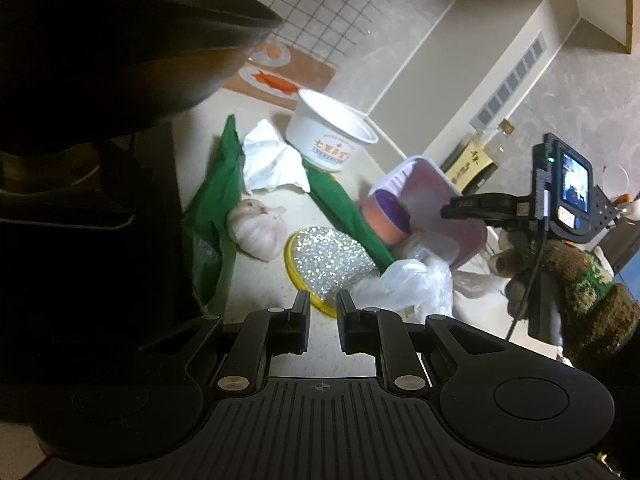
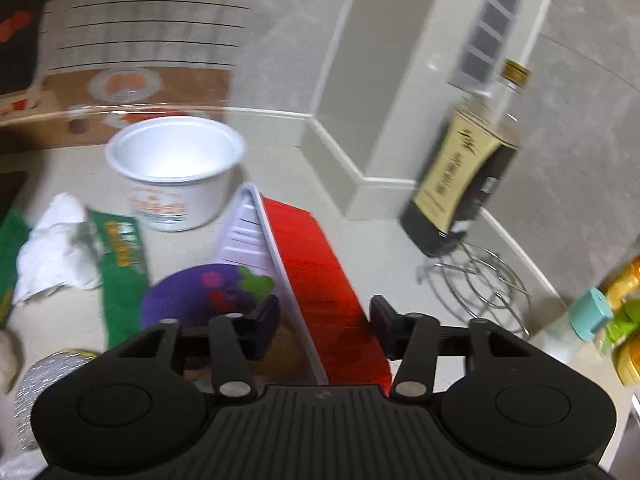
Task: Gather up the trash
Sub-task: 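Reach the right gripper to the red tray rim and grasp it, then lift the red tray with the right gripper toward the left gripper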
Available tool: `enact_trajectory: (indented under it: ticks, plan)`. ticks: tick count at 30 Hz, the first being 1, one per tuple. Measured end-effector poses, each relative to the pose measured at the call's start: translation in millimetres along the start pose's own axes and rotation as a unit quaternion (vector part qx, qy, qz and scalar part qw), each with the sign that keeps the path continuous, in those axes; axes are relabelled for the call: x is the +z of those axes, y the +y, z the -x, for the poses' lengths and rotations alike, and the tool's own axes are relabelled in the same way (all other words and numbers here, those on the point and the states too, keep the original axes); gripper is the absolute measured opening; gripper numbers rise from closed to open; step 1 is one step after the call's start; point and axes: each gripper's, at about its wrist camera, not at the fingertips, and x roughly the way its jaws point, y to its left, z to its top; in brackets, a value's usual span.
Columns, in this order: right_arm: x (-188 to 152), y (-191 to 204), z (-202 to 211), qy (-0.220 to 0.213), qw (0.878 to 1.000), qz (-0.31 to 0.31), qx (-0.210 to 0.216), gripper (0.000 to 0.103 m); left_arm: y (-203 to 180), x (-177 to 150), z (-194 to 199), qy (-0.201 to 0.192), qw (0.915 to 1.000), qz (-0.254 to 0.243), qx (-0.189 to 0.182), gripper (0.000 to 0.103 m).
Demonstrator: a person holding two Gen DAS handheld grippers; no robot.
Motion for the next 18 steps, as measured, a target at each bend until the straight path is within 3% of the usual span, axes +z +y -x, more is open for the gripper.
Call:
enact_trajectory:
  ticks: [9,18]
  plan:
    - [-41.0,-56.8,-8.7,0.079,0.992,-0.102,-0.007,0.041,-16.2,9.7,-30.7,0.042,0.9976,-0.029,-0.047,0.016]
    - [-92.2,-72.9,14.5,0.111,0.983,-0.141,0.041,0.043,-54.4,-2.2,-42.6,0.059,0.996,-0.041,-0.052,0.016]
